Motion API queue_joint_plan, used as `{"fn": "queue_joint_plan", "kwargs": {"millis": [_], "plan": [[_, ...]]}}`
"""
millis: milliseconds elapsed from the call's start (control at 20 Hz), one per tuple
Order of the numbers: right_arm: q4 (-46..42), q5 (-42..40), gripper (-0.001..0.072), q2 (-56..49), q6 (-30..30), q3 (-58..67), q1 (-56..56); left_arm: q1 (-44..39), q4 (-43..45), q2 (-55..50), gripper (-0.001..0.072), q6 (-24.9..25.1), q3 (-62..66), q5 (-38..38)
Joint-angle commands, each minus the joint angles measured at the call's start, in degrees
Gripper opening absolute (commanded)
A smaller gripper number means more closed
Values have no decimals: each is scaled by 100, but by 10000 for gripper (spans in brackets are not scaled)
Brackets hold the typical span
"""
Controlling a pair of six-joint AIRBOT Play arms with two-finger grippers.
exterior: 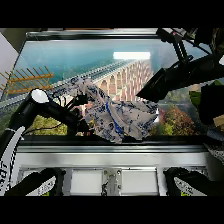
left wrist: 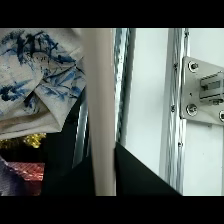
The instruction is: Fold the clothes and pants, and hang the long-sleeved shirts on hangers.
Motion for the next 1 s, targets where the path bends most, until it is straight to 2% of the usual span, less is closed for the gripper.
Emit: {"fn": "queue_joint_plan", "kwargs": {"millis": [0,200,350,500,950], "plan": [[787,313,630,-24,-1388,-697,-743,-2,2,-4,13,0,4,0],[2079,450,630,-208,-2702,-1419,-1873,-2,0,-4,13,0,4,-2],[2350,870,630,-472,-3604,-1644,-2251,-2,0,-4,13,0,4,-2],[2452,1700,630,-870,-4710,-1663,-2243,-2,0,-4,13,0,4,-2],[2966,1572,632,-1539,-5176,-2092,-1952,-2,2,-4,13,0,4,2]]}}
